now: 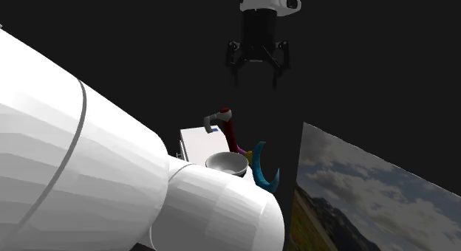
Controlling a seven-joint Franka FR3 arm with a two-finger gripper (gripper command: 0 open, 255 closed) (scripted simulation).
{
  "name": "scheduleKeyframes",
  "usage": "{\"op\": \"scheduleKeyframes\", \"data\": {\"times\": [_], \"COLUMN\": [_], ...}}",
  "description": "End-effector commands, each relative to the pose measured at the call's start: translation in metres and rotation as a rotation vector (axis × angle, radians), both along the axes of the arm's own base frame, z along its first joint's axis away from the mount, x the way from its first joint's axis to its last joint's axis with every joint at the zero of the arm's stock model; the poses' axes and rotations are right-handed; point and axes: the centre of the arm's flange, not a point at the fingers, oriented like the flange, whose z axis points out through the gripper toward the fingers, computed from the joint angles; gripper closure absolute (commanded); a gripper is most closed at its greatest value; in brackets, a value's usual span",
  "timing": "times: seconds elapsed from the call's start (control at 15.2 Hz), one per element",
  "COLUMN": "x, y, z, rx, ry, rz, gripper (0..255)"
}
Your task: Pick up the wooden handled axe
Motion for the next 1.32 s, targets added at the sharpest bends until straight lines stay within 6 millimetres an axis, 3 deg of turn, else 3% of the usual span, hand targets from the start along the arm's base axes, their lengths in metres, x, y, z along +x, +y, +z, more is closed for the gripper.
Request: {"op": "scheduleKeyframes", "data": {"times": [0.0,0.59,1.25], "x": [0.0,0.054,0.133], "y": [0.0,0.088,0.173], "z": [0.0,-0.049,-0.099], "rx": [0.0,-0.002,-0.004], "ry": [0.0,-0.055,-0.116], "rz": [0.0,-0.167,-0.353], "gripper": [0,0,0]}}
